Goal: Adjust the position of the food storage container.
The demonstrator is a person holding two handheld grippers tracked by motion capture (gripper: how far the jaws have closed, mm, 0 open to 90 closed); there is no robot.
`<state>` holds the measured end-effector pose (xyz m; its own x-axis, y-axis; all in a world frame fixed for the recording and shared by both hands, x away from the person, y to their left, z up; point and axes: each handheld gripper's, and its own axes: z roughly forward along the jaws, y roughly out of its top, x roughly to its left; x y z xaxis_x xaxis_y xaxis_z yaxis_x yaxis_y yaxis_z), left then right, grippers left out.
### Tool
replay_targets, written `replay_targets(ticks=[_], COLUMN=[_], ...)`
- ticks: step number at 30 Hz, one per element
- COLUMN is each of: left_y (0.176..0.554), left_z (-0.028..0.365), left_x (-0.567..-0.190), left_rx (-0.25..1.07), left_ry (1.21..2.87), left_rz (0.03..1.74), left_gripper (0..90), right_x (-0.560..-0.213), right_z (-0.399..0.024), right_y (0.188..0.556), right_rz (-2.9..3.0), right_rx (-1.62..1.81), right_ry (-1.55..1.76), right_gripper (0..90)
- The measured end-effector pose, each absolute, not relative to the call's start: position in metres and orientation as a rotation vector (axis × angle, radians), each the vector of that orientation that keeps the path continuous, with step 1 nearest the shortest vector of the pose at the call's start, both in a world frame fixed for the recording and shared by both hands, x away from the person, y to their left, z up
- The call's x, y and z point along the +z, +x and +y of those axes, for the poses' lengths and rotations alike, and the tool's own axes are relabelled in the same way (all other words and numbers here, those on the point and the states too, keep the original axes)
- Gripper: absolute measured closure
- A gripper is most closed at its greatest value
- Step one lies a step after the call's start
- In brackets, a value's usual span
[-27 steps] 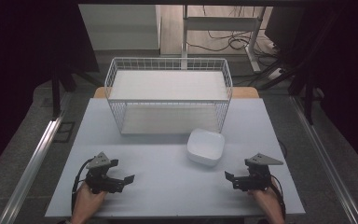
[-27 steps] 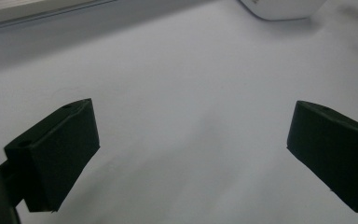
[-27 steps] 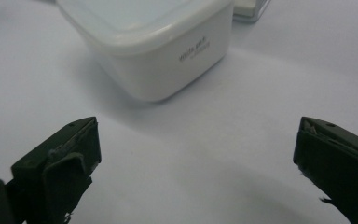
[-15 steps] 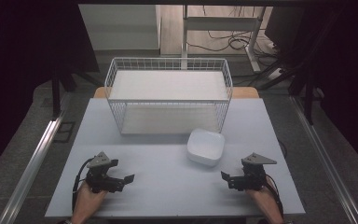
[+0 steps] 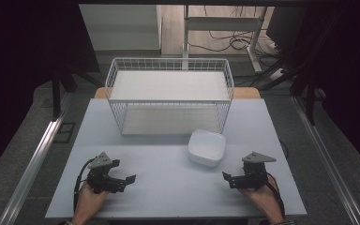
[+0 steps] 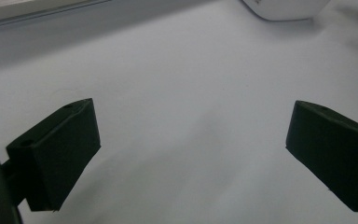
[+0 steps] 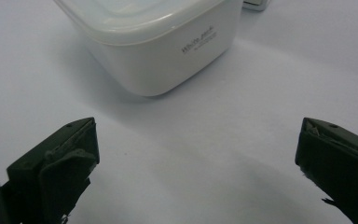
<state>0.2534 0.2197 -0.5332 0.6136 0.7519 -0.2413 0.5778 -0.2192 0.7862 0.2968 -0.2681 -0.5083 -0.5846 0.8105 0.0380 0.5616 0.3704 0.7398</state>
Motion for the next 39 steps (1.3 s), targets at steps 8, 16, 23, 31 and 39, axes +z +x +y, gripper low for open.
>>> replay_targets(ticks=[8, 16, 23, 31, 39], left_y=[0.254, 0.257, 0.256, 0.256, 0.261], left_z=[0.218, 0.213, 0.211, 0.212, 0.208], left_x=[-0.533, -0.533, -0.533, -0.532, -0.529], left_rx=[0.235, 0.234, 0.248, 0.250, 0.227], left_ry=[1.914, 1.929, 1.935, 1.936, 1.960], left_rz=[1.064, 1.064, 1.070, 1.077, 1.067], left_gripper=[2.8, 2.7, 2.5, 2.9, 3.6], right_x=[-0.498, -0.484, -0.476, -0.476, -0.483], right_z=[-0.269, -0.270, -0.268, -0.259, -0.248], right_y=[0.304, 0.322, 0.350, 0.387, 0.397], right_rz=[2.280, 2.260, 2.220, 2.207, 2.247], right_rx=[1.094, 1.054, 1.034, 1.050, 1.050], right_ry=[1.268, 1.273, 1.333, 1.385, 1.407], right_gripper=[26.5, 56.2, 73.4, 89.3, 89.3])
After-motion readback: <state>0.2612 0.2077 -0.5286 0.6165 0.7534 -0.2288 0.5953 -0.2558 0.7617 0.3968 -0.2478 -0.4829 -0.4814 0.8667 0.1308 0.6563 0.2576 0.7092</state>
